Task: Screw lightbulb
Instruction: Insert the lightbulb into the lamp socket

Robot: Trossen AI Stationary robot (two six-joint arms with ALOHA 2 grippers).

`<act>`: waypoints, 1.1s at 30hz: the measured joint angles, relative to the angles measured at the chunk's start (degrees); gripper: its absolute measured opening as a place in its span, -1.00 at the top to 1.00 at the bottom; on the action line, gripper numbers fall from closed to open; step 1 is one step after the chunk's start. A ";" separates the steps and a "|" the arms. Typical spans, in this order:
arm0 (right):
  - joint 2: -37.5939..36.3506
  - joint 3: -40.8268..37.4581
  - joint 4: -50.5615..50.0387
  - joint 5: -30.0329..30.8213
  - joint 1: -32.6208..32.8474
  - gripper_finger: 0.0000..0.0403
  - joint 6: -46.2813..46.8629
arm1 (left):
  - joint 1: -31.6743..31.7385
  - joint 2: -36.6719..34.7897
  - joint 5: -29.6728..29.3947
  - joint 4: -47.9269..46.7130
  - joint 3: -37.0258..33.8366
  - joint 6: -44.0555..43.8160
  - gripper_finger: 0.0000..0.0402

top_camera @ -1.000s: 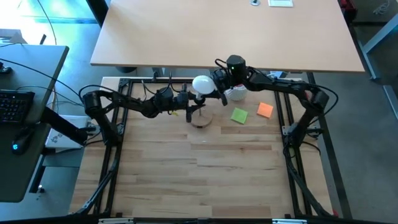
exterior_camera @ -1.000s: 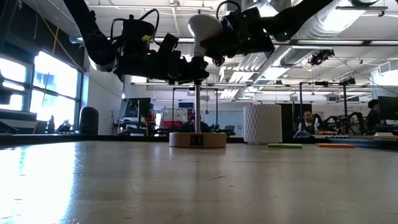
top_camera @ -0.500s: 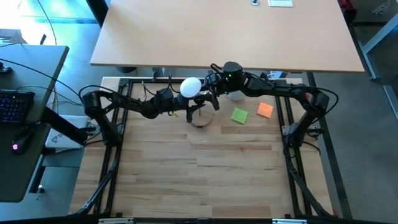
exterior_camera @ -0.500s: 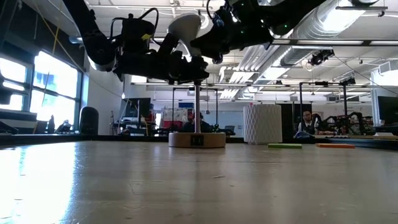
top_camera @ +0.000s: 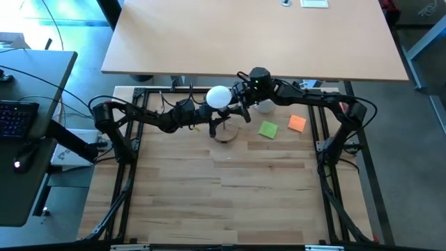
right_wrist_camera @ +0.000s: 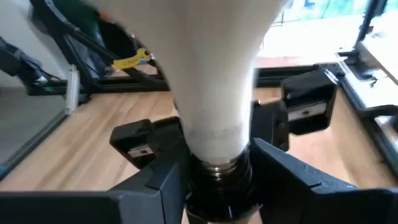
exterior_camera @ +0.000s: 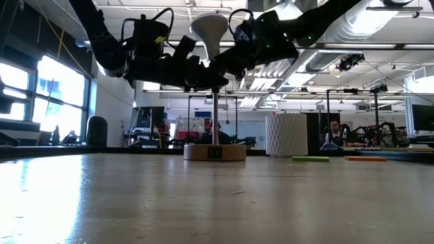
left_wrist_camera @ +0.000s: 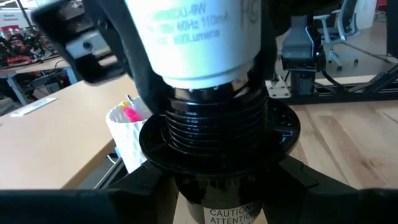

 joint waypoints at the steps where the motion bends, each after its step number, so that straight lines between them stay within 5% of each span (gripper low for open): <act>1: -0.01 0.01 -0.11 -0.62 -0.27 0.18 -0.03 | 0.00 0.00 0.10 0.00 0.02 -0.07 0.18; 17: -3.56 0.24 -3.78 -4.44 -6.38 -0.10 -1.50 | -0.17 -0.07 0.22 -0.47 0.02 0.34 0.18; 24: -12.25 0.75 -3.12 4.29 -6.37 -0.10 -2.36 | -0.17 -0.07 0.34 -0.71 0.02 0.25 0.18; 29: -11.94 11.76 -9.38 1.67 -2.07 -0.06 -2.78 | -0.17 -0.07 0.26 -0.72 0.02 0.28 0.18; 33: -4.87 27.19 -24.98 1.94 0.69 0.00 -10.48 | -0.17 -0.07 0.29 -0.82 0.02 0.07 0.18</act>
